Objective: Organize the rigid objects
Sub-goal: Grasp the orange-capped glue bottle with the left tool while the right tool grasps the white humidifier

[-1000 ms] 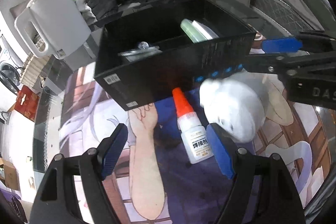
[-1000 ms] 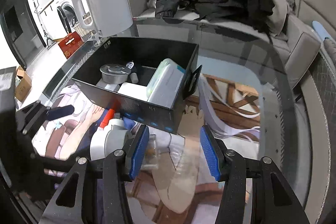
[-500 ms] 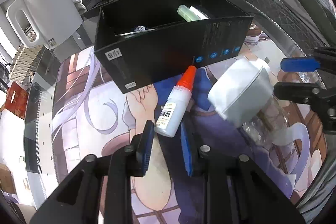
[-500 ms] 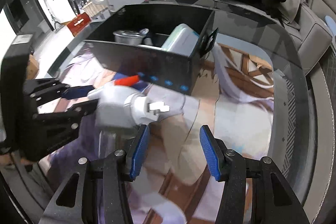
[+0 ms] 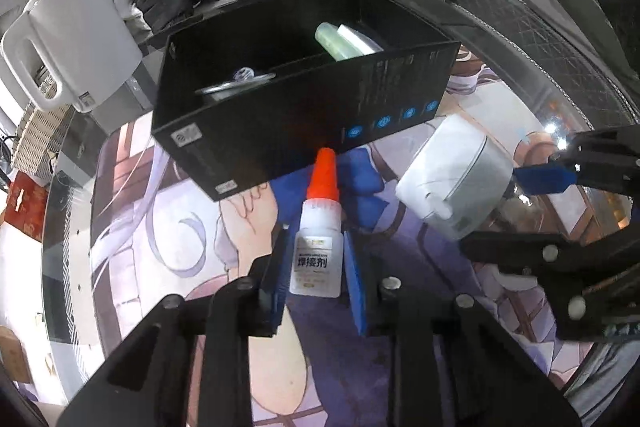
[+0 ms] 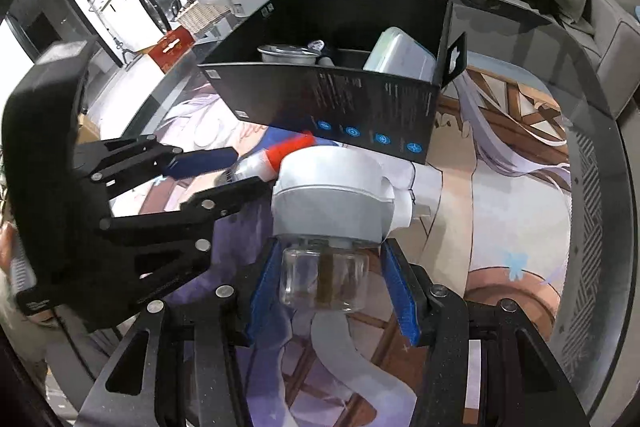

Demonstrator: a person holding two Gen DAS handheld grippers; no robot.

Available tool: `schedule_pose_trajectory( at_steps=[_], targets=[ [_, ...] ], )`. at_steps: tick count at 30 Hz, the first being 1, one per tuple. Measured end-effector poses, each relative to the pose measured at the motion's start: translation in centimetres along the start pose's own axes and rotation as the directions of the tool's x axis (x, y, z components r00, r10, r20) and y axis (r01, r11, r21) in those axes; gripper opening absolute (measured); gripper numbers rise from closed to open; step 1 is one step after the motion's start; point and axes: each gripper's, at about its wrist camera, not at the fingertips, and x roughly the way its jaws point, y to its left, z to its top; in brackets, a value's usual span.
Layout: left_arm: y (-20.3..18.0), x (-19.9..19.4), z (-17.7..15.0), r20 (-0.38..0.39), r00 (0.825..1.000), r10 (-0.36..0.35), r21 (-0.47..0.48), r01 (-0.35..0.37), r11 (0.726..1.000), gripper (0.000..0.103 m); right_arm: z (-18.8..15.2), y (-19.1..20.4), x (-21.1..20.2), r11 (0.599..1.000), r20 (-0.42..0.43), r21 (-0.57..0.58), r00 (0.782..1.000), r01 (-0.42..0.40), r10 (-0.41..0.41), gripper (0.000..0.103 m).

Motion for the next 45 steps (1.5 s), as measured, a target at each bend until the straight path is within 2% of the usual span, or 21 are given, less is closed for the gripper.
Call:
schedule_pose_trajectory(
  at_steps=[2, 7, 10, 11, 14, 15, 19, 20, 21, 22, 26, 32, 34, 36, 38, 42, 45],
  targets=[
    [0.3, -0.3, -0.6, -0.007, 1.0, -0.001, -0.022, 0.001, 1.0, 0.021, -0.2, 0.0, 0.2, 1.0, -0.007, -0.002, 1.0, -0.001, 0.001, 0.045],
    [1.1, -1.4, -2.6, -0.038, 0.999, -0.038, -0.064, 0.036, 0.997, 0.02, -1.0, 0.7, -0.1, 0.999, -0.006, -0.037, 1.0, 0.022, -0.023, 0.044],
    [0.9, -1.7, -3.8, -0.057, 0.998, -0.042, -0.055, 0.039, 0.998, 0.021, -1.6, 1.2, -0.1, 0.998, -0.021, -0.053, 1.0, 0.02, -0.021, 0.044],
    [0.8, -1.6, -4.0, -0.064, 0.997, -0.035, -0.045, 0.032, 0.998, 0.024, -1.8, 1.4, -0.2, 0.998, -0.024, -0.062, 0.999, 0.023, -0.024, 0.044],
    [0.6, -1.5, -4.0, -0.043, 0.999, 0.01, -0.022, -0.011, 1.0, 0.048, -2.0, 2.0, -0.1, 0.996, -0.021, -0.077, 0.999, 0.035, -0.036, 0.045],
    [0.6, -1.4, -3.9, -0.042, 0.999, 0.011, -0.024, -0.012, 1.0, 0.049, -2.0, 2.2, 0.1, 0.996, -0.022, -0.083, 0.999, 0.04, -0.042, 0.044],
    [0.9, -0.9, -3.0, -0.047, 0.999, -0.011, -0.036, 0.009, 0.999, 0.048, -1.9, 2.3, 1.6, 0.996, -0.054, -0.076, 0.997, 0.043, -0.047, 0.045],
    [0.8, -0.8, -2.8, -0.048, 0.999, -0.018, -0.035, 0.016, 0.999, 0.043, -1.7, 2.4, 1.8, 0.996, -0.05, -0.075, 0.998, 0.043, -0.046, 0.045],
    [0.6, -0.8, -2.6, -0.048, 0.998, -0.036, -0.033, 0.035, 0.999, 0.028, -1.6, 2.4, 1.9, 0.996, -0.046, -0.076, 0.998, 0.043, -0.047, 0.045],
    [0.5, -0.8, -2.5, -0.048, 0.998, -0.051, -0.031, 0.049, 0.998, 0.024, -1.5, 2.3, 1.9, 0.996, -0.045, -0.073, 0.998, 0.043, -0.046, 0.045],
    [0.0, -0.9, -2.4, -0.043, 0.999, -0.024, -0.015, 0.024, 1.0, 0.023, -1.8, 2.2, 2.1, 0.996, -0.032, -0.07, 0.998, 0.046, -0.048, 0.044],
    [0.5, -1.9, -2.3, -0.013, 0.999, -0.036, -0.034, 0.035, 0.999, 0.023, -2.2, 2.2, 0.4, 0.996, 0.028, -0.062, 0.998, 0.06, -0.058, 0.043],
    [0.6, -2.4, -2.3, 0.008, 0.999, -0.034, -0.041, 0.034, 0.999, 0.023, -2.1, 2.2, -0.3, 0.997, 0.055, -0.056, 0.997, 0.056, -0.053, 0.043],
    [0.7, -3.6, -2.2, 0.061, 0.998, -0.011, -0.046, 0.014, 0.999, 0.023, -2.1, 2.2, -1.1, 0.997, 0.083, -0.048, 0.995, 0.053, -0.048, 0.043],
    [0.8, -5.0, -2.0, 0.131, 0.991, 0.016, -0.043, -0.011, 0.999, 0.023, -2.1, 2.4, -2.2, 0.998, 0.123, -0.043, 0.991, 0.051, -0.045, 0.043],
    [0.9, -8.3, -1.8, 0.292, 0.954, 0.063, -0.058, -0.048, 0.997, 0.023, -2.4, 3.3, -4.7, 0.997, 0.247, -0.04, 0.968, 0.066, -0.054, 0.043],
    [0.8, -10.4, -2.0, 0.4, 0.911, 0.098, -0.065, -0.079, 0.995, 0.023, -2.7, 4.6, -7.1, 0.991, 0.372, -0.059, 0.924, 0.12, -0.09, 0.043]
  ],
)
